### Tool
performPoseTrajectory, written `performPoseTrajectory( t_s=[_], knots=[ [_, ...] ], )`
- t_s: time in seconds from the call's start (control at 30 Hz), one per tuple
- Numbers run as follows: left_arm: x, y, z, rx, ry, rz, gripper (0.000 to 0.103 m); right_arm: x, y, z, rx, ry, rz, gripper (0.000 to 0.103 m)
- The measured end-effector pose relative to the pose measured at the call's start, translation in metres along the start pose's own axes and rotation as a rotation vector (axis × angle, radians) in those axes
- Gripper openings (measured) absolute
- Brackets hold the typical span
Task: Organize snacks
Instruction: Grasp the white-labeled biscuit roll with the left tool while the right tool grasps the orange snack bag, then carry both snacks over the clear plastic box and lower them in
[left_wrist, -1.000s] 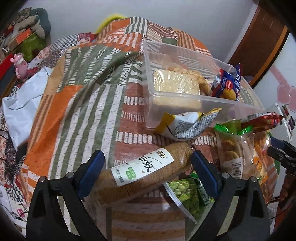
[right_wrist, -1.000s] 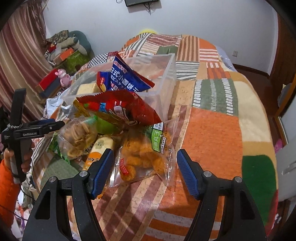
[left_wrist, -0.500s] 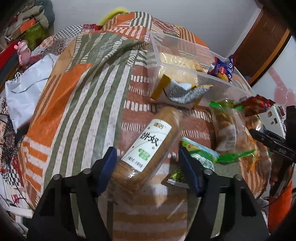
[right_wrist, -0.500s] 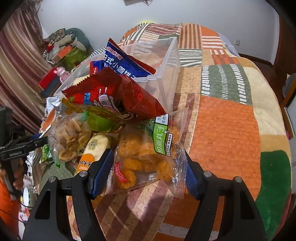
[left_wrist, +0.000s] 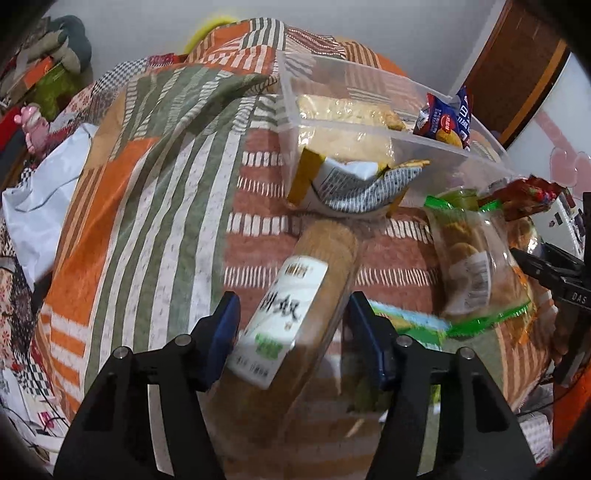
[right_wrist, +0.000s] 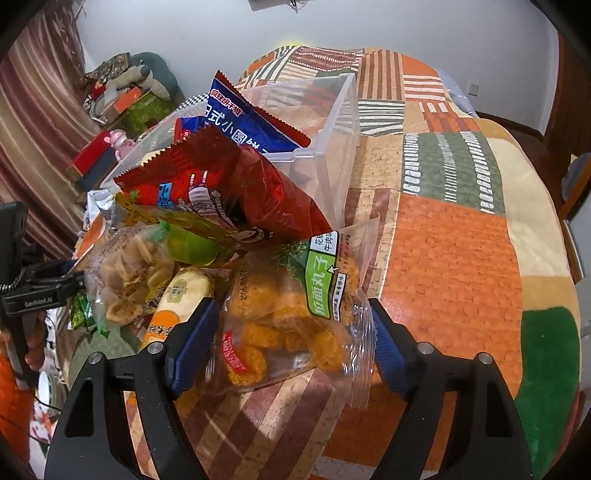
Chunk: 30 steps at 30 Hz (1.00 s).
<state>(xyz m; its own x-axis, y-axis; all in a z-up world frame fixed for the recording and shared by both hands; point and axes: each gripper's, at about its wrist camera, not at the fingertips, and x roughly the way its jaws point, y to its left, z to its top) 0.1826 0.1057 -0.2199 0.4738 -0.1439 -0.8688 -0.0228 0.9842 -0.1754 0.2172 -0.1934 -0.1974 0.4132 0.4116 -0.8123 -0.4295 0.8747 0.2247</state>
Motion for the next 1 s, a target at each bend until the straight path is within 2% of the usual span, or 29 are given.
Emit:
performPoseTrajectory(
  t_s=[0.1,0.2,0.43,0.57,0.67,1.0],
  knots=[
    [0.003,0.0,0.002,-0.005,-0.019,-0.006,0.06,0.001,-0.001,0.002,0.004,-0.012,-0.004,0.077],
    [0.002,-0.002,-0.003,0.004,-0.058,0.015,0.059,0.001,-0.001,0.003,0.008,-0.022,0.007,0.065],
    [-0.006,0.004,-0.011,-0.028,-0.081,0.041,0.043,-0.007,-0.001,-0.002,0.011,-0.054,0.008,0.056],
    [-0.013,0.007,-0.017,-0.041,-0.086,0.057,0.037,-0.015,-0.004,-0.007,0.023,-0.071,0.015,0.05],
    [-0.021,0.009,-0.024,-0.055,-0.1,0.078,0.036,-0.021,-0.007,-0.009,0.03,-0.083,0.016,0.046],
    [-0.055,0.011,-0.025,-0.085,-0.181,0.081,0.036,-0.051,-0.01,-0.017,0.025,-0.141,-0.012,0.045]
  ],
)
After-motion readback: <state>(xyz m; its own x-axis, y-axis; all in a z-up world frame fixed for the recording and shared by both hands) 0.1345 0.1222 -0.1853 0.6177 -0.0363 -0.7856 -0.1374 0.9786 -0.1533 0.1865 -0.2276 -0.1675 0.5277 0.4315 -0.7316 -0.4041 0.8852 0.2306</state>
